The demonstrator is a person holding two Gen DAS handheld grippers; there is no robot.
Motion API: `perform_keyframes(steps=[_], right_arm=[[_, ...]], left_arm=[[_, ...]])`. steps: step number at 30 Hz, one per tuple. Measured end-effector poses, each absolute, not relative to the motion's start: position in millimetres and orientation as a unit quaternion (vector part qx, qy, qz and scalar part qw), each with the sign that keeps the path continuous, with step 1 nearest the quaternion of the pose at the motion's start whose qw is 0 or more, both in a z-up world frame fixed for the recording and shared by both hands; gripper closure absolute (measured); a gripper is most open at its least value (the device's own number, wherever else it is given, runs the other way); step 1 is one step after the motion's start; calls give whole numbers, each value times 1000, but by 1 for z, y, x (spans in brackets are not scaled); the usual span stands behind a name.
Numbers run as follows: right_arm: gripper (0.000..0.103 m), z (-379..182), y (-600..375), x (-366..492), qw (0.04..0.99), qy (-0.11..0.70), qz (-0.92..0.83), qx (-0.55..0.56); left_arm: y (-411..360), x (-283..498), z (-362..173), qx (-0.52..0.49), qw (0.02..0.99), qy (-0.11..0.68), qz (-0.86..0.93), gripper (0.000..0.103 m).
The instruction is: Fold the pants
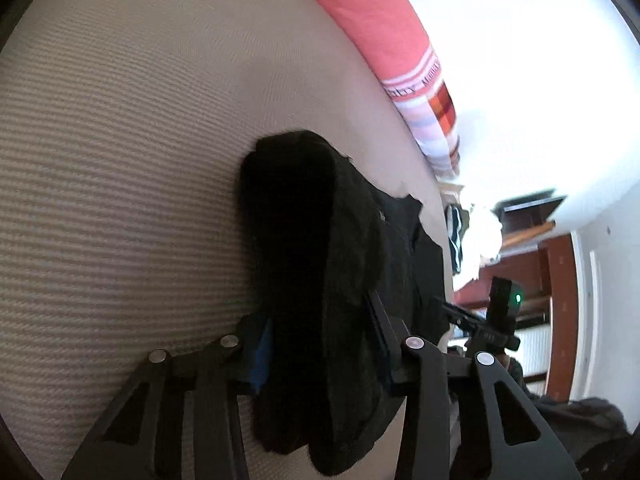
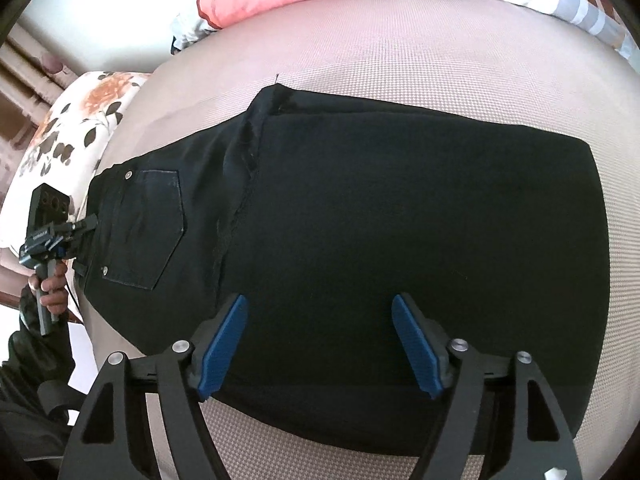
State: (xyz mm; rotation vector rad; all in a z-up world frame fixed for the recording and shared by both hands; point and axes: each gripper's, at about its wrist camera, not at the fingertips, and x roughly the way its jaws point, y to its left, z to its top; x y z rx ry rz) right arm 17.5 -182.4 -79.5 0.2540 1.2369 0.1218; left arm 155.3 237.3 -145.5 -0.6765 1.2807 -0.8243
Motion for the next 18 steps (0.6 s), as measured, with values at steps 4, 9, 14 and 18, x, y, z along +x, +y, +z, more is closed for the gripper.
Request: perform_keyframes(steps=[4, 9, 14, 18], right_arm=[[31, -79, -181, 20, 807, 577, 50, 118], [30, -78, -182, 20, 810, 570, 48, 129], [30, -66, -191, 15, 822, 551, 48, 135], [30, -48, -206, 8, 837, 526, 47, 143]], left_arm=[[231, 150, -143, -300, 689, 556, -356, 63], [227, 140, -140, -298, 719, 546, -309, 73], [207, 132, -115, -237, 757, 560, -241, 78], [194, 128, -88, -221, 764, 563, -226, 83]])
